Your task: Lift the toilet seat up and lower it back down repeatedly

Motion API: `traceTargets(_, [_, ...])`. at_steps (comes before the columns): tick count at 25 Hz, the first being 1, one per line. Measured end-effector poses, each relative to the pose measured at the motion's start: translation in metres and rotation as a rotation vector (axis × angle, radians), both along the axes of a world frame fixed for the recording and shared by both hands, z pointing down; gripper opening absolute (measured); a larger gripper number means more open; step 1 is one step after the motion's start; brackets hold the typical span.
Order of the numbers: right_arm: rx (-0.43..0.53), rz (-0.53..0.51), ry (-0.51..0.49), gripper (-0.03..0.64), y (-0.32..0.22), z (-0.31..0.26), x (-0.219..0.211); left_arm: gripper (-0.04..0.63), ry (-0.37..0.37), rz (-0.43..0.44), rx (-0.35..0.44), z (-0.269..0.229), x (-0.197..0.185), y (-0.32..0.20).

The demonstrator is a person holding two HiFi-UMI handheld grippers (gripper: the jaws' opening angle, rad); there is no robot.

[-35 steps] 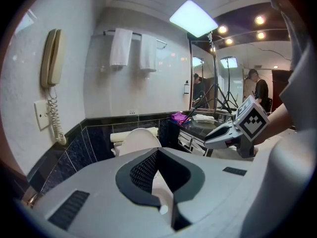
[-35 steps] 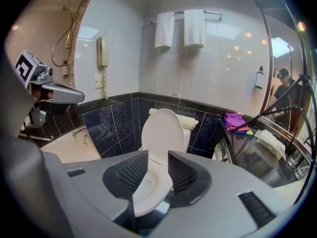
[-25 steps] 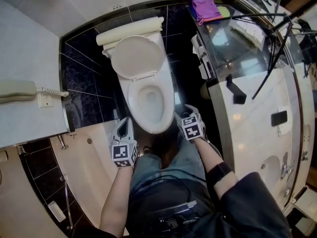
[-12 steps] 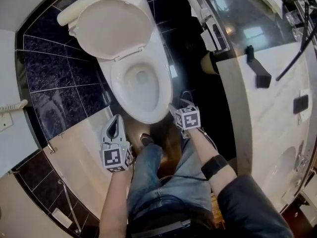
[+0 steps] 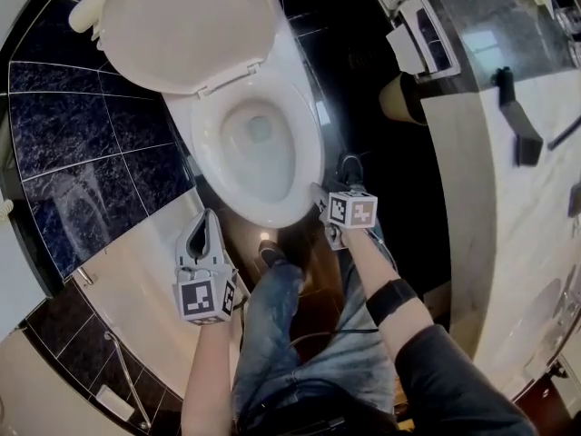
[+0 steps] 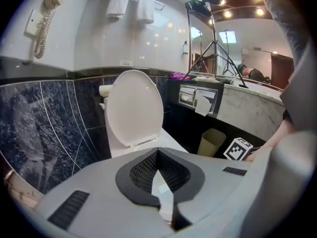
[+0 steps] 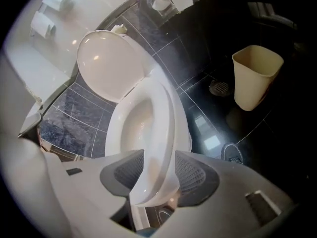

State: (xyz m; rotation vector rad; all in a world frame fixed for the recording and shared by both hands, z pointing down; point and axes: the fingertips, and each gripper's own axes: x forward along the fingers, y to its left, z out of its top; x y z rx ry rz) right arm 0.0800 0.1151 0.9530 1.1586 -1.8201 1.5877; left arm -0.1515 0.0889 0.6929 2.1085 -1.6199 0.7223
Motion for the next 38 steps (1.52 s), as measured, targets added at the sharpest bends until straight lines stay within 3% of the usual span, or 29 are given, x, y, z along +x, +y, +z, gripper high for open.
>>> traceTargets(14, [-0.048, 0.152, -0.162, 0.152, -0.013, 0.023, -0.009, -0.004, 0.002, -0.014, -0.053, 0.033, -0.003, 0.016])
traceTargets(24, [-0.088, 0.177, -0.166, 0.146, -0.014, 0.016, -0.006, -0.003, 0.011, 0.000, -0.069, 0.038, 0.007, 0.024])
traceTargets(33, [-0.116, 0.161, -0.191, 0.135, -0.022, -0.058, -0.005, -0.004, -0.009, 0.043, -0.127, 0.018, 0.020, 0.050])
traceTargets(38, [-0.110, 0.148, -0.198, 0.137, -0.042, -0.123, -0.009, -0.004, 0.006, 0.020, -0.214, 0.011, 0.020, 0.082])
